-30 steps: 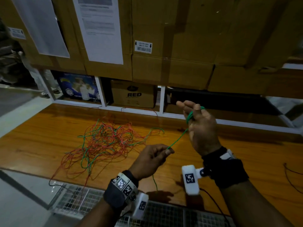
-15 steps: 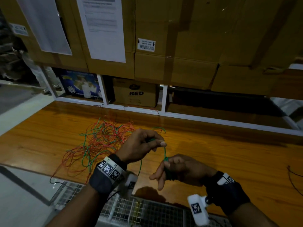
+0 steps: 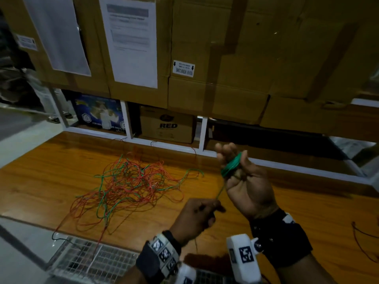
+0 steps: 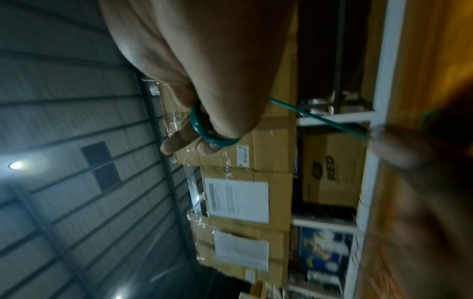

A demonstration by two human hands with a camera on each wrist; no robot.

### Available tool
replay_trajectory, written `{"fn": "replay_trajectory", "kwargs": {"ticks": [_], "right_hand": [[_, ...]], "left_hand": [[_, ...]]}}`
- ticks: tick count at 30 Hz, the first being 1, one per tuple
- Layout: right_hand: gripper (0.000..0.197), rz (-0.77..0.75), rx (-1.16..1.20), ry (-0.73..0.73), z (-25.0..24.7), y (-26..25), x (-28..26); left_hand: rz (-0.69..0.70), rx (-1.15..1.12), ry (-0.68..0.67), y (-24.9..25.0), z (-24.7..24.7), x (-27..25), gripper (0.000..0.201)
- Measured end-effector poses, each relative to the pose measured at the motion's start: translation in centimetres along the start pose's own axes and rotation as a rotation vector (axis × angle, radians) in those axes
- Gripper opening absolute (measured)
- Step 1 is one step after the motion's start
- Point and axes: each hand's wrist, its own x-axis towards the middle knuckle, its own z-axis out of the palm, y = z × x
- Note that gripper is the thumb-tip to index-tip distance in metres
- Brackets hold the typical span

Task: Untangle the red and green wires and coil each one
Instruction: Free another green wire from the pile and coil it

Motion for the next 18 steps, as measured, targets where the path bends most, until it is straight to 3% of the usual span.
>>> {"fn": "replay_trajectory", "kwargs": {"ticks": [2,5,6,11,14,18], "right_hand": [[0.040,-0.168,-0.204,0.084,-0.7,-1.0,0.6],[0.040,-0.378,-0.920,0.207,-3.3,-1.4,1.0],[0.038,-0.422,-1.055,0.230,-4.1,-1.3,1.0],[0.028,-0.569,-1.478,0.263,-6.7,0.2,0.5],[0.026,-0.410,-1.772,-0.002,-8.9,1.0,0.7],[0.040,0.067,-1.857,-0.321,-10.0,2.2,-0.7]], "left_hand": [[-0.044,0.027,0.016,-1.2,0.1,-1.1,0.044],[-0.043,0.143,0.039,-2.1,-0.9,-2.4,0.041],[-0.035,0.174,0.041,-2.0,-1.3,-2.8,0.039],[0.017,0.339,0.037,-0.2,-2.7,-3.4,0.036],[0.102,0.389,0.109,1.0,-3.9,-2.9,0.031],[0.172,0.524,0.180,2.0,-6.9,-1.6,0.038]]}}
